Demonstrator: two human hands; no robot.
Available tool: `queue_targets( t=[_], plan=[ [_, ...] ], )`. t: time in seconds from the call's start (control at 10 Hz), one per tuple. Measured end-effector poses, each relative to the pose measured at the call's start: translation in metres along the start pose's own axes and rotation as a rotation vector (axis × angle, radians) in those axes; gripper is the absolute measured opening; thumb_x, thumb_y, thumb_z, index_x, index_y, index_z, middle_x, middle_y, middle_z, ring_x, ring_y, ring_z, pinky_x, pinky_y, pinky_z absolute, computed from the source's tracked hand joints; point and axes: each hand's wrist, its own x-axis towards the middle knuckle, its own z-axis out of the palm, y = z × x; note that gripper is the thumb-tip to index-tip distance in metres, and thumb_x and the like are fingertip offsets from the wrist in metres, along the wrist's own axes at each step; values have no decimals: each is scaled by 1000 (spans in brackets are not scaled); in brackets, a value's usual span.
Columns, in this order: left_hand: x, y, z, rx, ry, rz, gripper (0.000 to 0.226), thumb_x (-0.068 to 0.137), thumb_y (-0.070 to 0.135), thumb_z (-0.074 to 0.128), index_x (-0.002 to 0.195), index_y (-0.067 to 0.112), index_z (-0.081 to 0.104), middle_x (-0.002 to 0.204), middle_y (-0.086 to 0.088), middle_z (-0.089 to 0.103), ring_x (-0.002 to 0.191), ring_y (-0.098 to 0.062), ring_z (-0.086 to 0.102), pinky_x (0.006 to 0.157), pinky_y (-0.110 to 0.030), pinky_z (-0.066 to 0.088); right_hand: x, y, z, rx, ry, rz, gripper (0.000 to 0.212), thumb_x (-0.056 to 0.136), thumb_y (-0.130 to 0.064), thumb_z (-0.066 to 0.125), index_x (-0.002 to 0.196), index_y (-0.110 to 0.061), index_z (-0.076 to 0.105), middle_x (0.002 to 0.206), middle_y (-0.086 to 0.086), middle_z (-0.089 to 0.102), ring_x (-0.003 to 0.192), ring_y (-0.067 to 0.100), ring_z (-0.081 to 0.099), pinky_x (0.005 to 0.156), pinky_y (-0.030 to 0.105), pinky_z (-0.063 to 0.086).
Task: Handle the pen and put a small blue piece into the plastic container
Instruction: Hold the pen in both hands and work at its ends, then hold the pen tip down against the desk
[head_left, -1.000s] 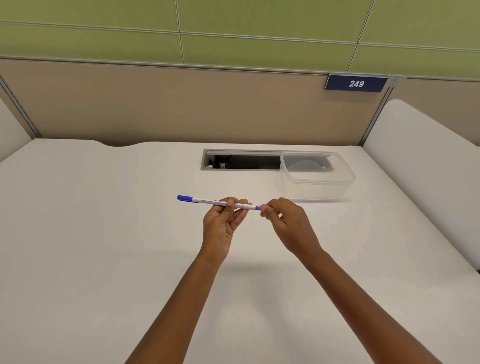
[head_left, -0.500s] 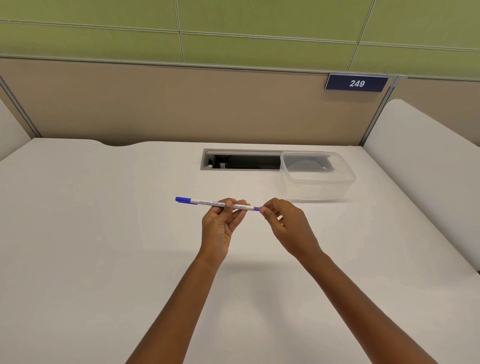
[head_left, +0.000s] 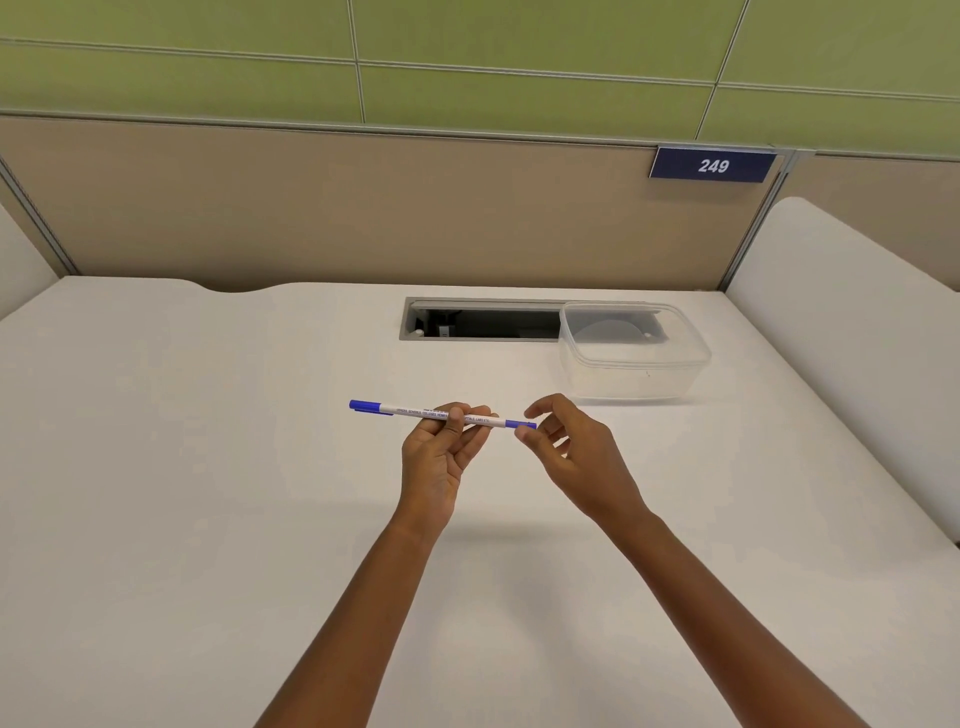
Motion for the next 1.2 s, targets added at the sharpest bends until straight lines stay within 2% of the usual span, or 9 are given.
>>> queue_targets(
  t=[0.1, 0.3, 0.4, 0.5, 0.7, 0.9, 1.0, 1.1, 1.2],
  plan=[
    [0, -1, -1, -4, 7, -6, 19, 92, 5, 43, 82, 4, 59, 69, -4, 75, 70, -19, 73, 61, -21, 59, 0, 2, 0, -14, -6, -5, 9, 85, -17, 59, 93, -16, 54, 73, -4, 60, 67, 2, 55, 60, 5, 40],
    [1, -3, -3, -3, 9, -12, 19, 92, 4, 43, 82, 3, 58, 69, -5, 75, 70, -19, 73, 60, -21, 58, -1, 6, 2, 11, -11, 19, 7, 89, -22, 51, 83, -20, 54, 72, -5, 60, 68, 5, 55, 58, 5, 39],
    [1, -5, -4, 1, 9, -13, 19, 92, 4, 43, 82, 3, 58, 69, -4, 75, 71, -19, 73, 61, -21, 58, -3, 8, 3, 38, -17, 40, 5, 88, -25, 54, 91, -21, 54, 73, 2, 63, 70, 6, 57, 61, 14, 41],
    [1, -7, -5, 8, 11, -16, 19, 92, 4, 43, 81, 3, 58, 68, -4, 75, 70, -19, 73, 60, -20, 58, -4, 11, 4, 9, -32, 28, 13, 84, -20, 60, 95, -20, 53, 74, 1, 63, 70, 2, 56, 64, 13, 42],
    [4, -10, -7, 0, 20, -27, 19, 92, 4, 43, 81, 3, 58, 68, -5, 75, 70, -19, 73, 62, -21, 59, -3, 16, 6, 4, -30, 38, 3, 88, -17, 53, 88, -16, 56, 72, -3, 59, 68, 3, 54, 61, 7, 38],
    [8, -14, -9, 13, 30, -39, 19, 93, 4, 42, 83, 3, 59, 69, -5, 75, 71, -20, 73, 63, -22, 59, -3, 19, 8, 16, -46, 54, 7, 86, -18, 57, 93, -17, 55, 72, 1, 61, 70, 14, 56, 63, 17, 43],
    [9, -16, -10, 10, 42, -46, 18, 92, 4, 43, 83, 3, 59, 69, -5, 75, 70, -20, 73, 61, -22, 59, -1, 21, 9, -3, -50, 45, 4, 87, -16, 55, 91, -15, 57, 75, -3, 59, 71, 14, 55, 62, 10, 40],
    [12, -17, -12, 14, 44, -44, 17, 92, 4, 43, 83, 2, 58, 69, -5, 75, 70, -19, 73, 61, -21, 59, 1, 26, 10, 9, -58, 61, 5, 89, -17, 52, 88, -16, 56, 76, -1, 61, 73, 14, 55, 61, 13, 39],
    [14, -17, -16, 9, 56, -44, 18, 92, 4, 42, 83, 2, 58, 69, -5, 75, 71, -19, 73, 62, -21, 59, 2, 32, 10, 31, -48, 83, 9, 90, -18, 51, 82, -21, 53, 72, -4, 60, 69, 6, 55, 57, 9, 38]
  ],
)
